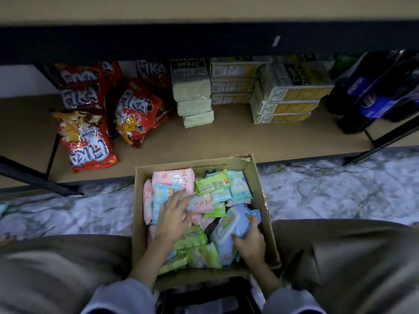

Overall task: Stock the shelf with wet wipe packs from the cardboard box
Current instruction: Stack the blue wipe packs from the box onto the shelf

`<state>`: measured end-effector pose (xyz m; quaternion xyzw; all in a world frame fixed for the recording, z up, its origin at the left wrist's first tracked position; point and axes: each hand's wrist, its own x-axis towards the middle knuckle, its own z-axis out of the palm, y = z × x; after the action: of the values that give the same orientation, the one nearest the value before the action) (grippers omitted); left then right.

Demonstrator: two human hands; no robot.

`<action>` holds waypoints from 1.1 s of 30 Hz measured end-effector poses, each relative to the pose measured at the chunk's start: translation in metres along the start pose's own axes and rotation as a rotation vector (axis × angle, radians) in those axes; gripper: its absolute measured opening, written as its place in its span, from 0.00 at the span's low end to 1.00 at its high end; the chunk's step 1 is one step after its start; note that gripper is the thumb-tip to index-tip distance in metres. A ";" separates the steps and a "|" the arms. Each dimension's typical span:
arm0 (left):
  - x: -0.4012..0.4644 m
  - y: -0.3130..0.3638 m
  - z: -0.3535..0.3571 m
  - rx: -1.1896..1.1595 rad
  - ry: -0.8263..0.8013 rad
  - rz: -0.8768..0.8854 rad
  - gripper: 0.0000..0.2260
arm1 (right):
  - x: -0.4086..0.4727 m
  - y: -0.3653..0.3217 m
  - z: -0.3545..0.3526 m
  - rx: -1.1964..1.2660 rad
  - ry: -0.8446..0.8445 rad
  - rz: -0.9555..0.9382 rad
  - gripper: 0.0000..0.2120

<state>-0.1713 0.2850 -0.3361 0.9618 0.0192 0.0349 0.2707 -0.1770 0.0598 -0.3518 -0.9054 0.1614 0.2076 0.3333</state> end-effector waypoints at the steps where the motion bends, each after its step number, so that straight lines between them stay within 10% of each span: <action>1: -0.001 -0.002 -0.006 -0.014 0.039 -0.049 0.19 | -0.004 -0.001 -0.004 -0.014 0.018 -0.007 0.31; 10: 0.002 -0.036 -0.027 -0.232 0.162 -0.469 0.21 | -0.016 -0.036 -0.036 0.125 0.126 -0.412 0.30; 26: 0.033 -0.056 -0.011 -0.585 0.012 -0.655 0.41 | 0.057 -0.092 -0.025 -0.113 -0.362 -0.457 0.40; 33: 0.043 -0.081 0.007 -0.618 -0.114 -0.713 0.47 | 0.041 -0.079 -0.045 -0.083 -0.183 -0.609 0.36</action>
<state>-0.1296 0.3531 -0.3821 0.7700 0.3222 -0.1090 0.5398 -0.0956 0.0808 -0.2982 -0.9024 -0.1563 0.1854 0.3561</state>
